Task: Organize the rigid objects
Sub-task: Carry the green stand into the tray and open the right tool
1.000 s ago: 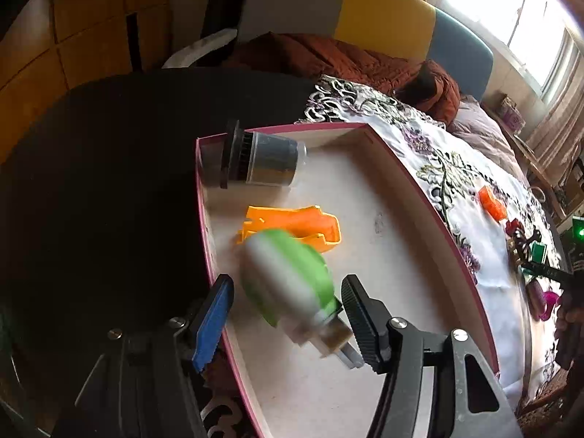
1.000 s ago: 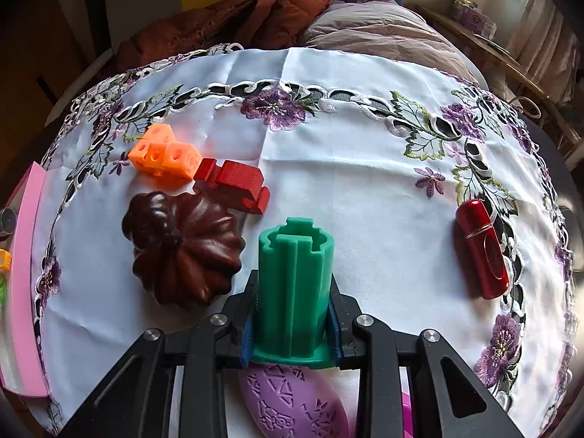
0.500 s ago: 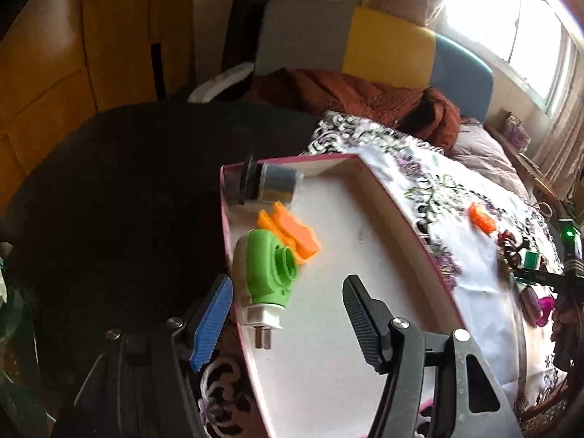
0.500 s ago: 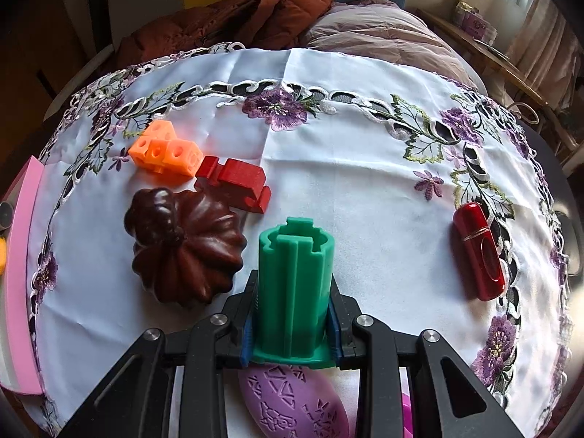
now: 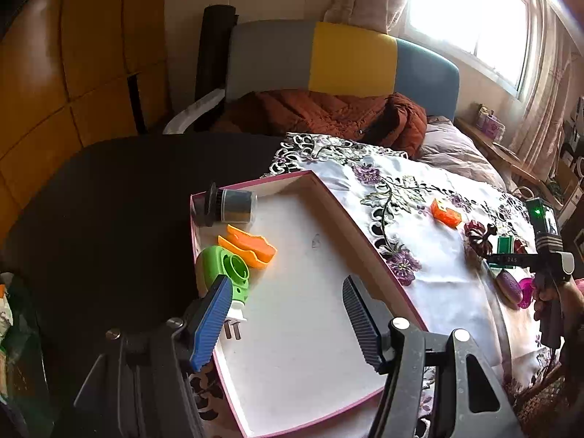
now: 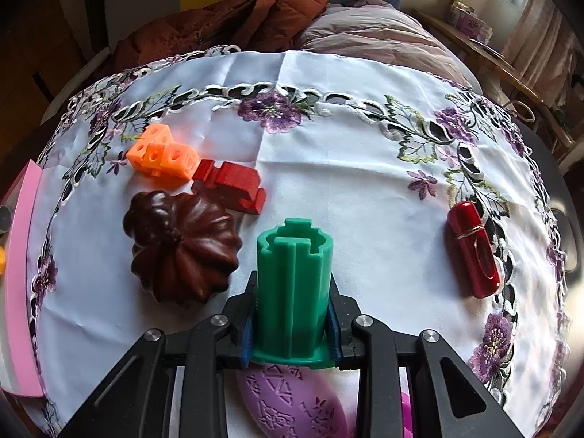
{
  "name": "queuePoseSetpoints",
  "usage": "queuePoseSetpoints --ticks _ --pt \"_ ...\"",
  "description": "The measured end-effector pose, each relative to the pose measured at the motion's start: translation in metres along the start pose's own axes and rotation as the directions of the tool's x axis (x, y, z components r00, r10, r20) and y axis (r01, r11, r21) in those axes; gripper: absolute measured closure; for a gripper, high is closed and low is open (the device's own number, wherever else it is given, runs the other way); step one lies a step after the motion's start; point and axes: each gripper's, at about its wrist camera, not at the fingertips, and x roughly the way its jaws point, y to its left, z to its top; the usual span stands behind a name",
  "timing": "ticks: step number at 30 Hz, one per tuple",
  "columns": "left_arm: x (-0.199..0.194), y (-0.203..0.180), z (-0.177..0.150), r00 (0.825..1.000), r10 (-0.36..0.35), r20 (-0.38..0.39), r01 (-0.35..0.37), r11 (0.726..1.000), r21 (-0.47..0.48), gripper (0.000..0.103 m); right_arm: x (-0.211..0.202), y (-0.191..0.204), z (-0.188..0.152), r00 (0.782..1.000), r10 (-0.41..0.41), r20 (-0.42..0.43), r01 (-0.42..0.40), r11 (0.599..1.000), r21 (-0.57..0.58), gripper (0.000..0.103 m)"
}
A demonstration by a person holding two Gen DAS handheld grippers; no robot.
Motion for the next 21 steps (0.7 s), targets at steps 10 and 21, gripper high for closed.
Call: queuePoseSetpoints --ticks 10,21 --pt "-0.001 0.001 -0.003 1.0 -0.002 -0.002 0.002 1.0 0.001 0.039 -0.022 -0.017 0.005 0.995 -0.006 0.1 -0.003 0.996 0.092 0.072" --pt "-0.004 0.006 -0.006 1.0 -0.005 -0.001 0.005 1.0 0.001 0.039 -0.069 -0.021 0.009 0.95 0.053 0.308 -0.106 0.982 0.159 0.072"
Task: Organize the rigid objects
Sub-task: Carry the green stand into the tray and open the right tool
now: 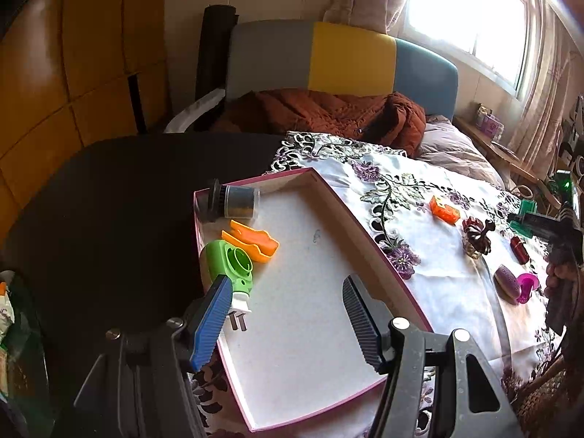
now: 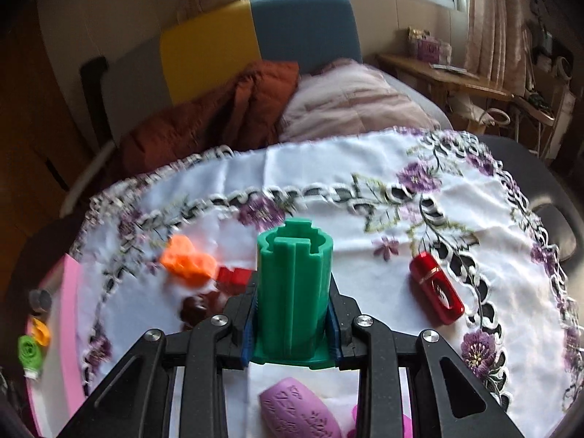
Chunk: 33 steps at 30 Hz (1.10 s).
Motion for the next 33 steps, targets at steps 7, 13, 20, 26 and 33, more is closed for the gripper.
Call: queuePoseSetpoints --ticks 7,13,20,26,33 --pt "-0.001 0.006 -0.002 1.0 -0.006 0.0 0.006 1.0 -0.016 0.039 -0.026 0.031 0.001 0.996 0.082 0.03 -0.081 0.996 -0.046 0.072" --pt "-0.001 0.012 -0.005 1.0 -0.007 -0.004 0.006 1.0 -0.031 0.039 -0.038 0.083 -0.003 0.982 0.188 0.004 -0.185 0.972 -0.147 0.072" --pt "0.0 0.022 -0.007 1.0 -0.005 -0.008 0.004 0.998 -0.056 0.039 -0.03 0.164 -0.029 0.939 0.316 -0.133 -0.342 0.898 -0.276 0.072" --pt "-0.002 0.036 -0.009 1.0 0.006 -0.004 -0.007 0.996 -0.084 0.039 -0.02 0.242 -0.051 0.895 0.375 -0.242 -0.443 0.814 -0.375 0.072" --pt "0.002 0.054 -0.015 1.0 0.023 -0.02 -0.026 0.992 -0.123 0.039 0.018 0.313 -0.067 0.876 0.345 -0.337 -0.469 0.773 -0.427 0.072"
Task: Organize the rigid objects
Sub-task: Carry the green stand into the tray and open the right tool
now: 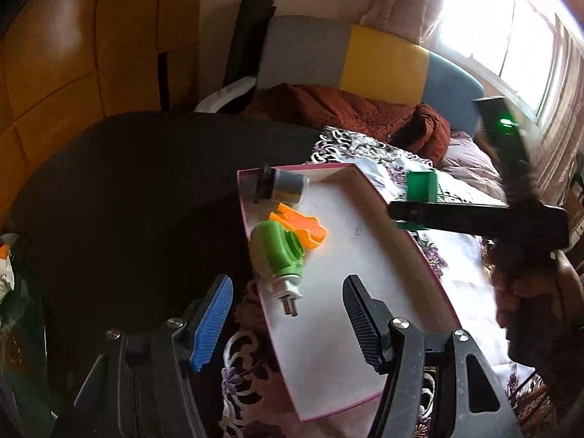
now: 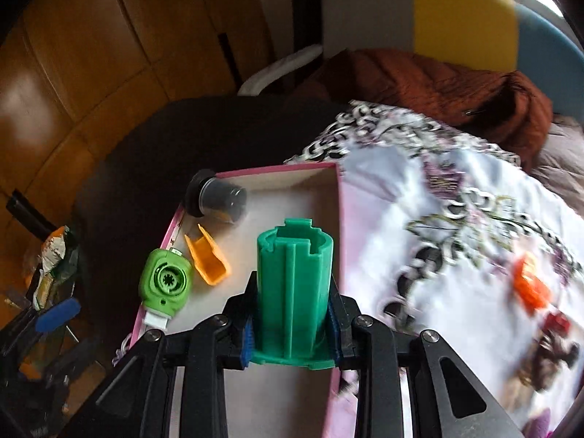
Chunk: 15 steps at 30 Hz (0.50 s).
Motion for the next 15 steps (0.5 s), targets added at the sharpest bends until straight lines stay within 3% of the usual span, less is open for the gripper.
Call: queuePoseSetpoints --ticks 8,9,12,15 --pt "0.005 0.013 -0.002 1.0 0.012 -0.016 -0.012 0.999 -0.031 0.039 0.066 0.022 0.016 0.991 -0.054 -0.126 0.046 0.997 -0.066 0.072" --pt "0.005 0.014 -0.003 1.0 0.014 -0.018 -0.014 0.999 -0.031 0.039 0.069 0.023 0.016 0.991 -0.06 -0.123 0.052 0.996 -0.066 0.07" --pt "0.006 0.018 -0.003 1.0 0.016 -0.022 -0.017 0.999 -0.042 0.039 0.063 0.022 0.016 0.995 -0.044 -0.094 0.039 0.998 -0.049 0.048" --pt "0.006 0.018 -0.003 1.0 0.02 -0.019 -0.021 0.999 -0.042 0.039 0.046 0.02 0.014 0.998 -0.025 -0.054 0.023 0.999 -0.039 0.044"
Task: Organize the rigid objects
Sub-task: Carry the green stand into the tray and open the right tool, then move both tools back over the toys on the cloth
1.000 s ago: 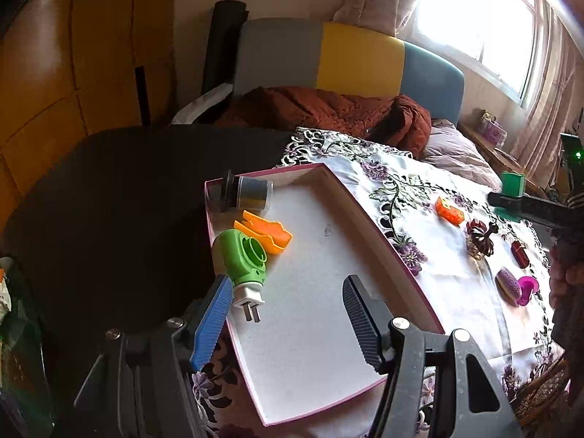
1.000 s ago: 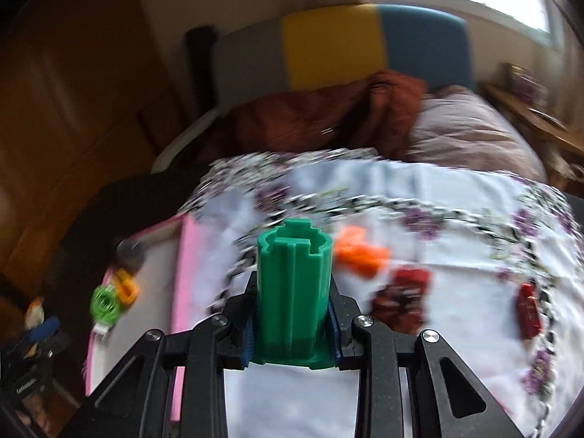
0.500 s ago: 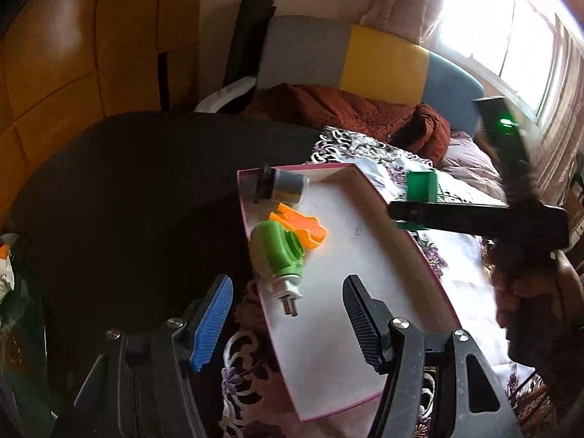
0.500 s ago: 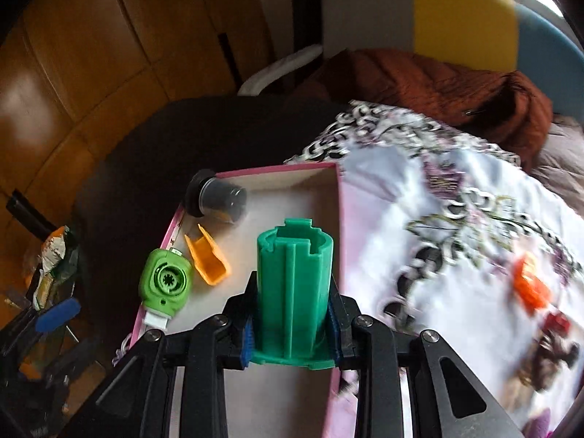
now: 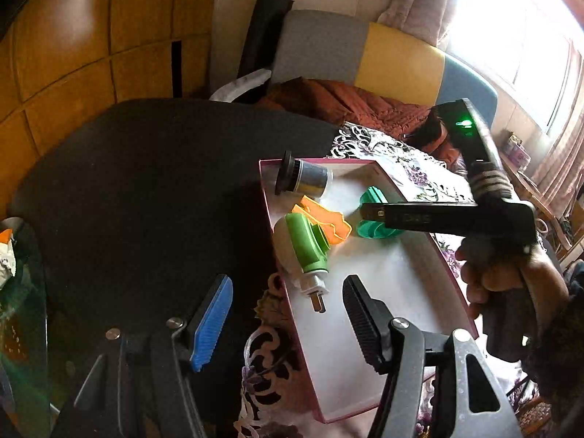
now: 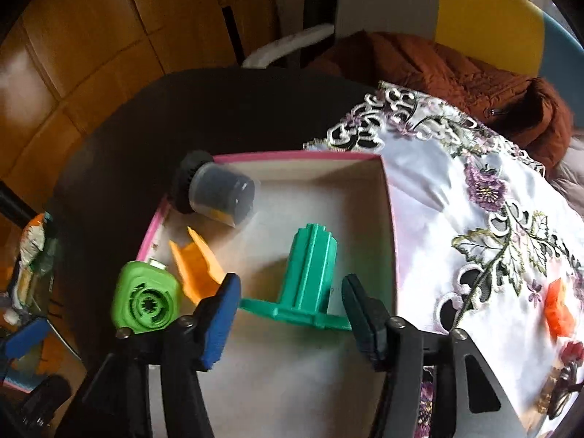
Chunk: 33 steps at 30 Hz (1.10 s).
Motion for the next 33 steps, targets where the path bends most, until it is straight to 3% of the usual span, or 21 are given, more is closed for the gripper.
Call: queuePoseSetpoints --ticks 4,16,27,33 --pt "-0.002 -0.004 0.0 1.0 0.001 0.004 -0.001 1.0 0.009 0.039 -0.021 -0.003 -0.008 0.999 0.007 0.04 -0.008 1.0 0.01 0.036" --pt "-0.012 -0.025 0.003 1.0 0.002 0.016 -0.003 0.998 0.066 0.039 -0.082 -0.038 -0.041 0.987 -0.033 0.159 0.025 0.998 0.051 0.028" --pt "-0.013 -0.049 0.006 1.0 -0.024 0.01 0.022 0.992 0.124 0.039 -0.135 -0.111 -0.069 0.959 -0.172 0.225 0.14 0.978 0.152 0.025" --pt "-0.01 -0.07 0.008 0.999 -0.032 0.004 0.031 0.984 0.177 0.039 -0.164 -0.171 -0.086 0.931 -0.278 0.238 0.21 0.939 0.274 0.025"
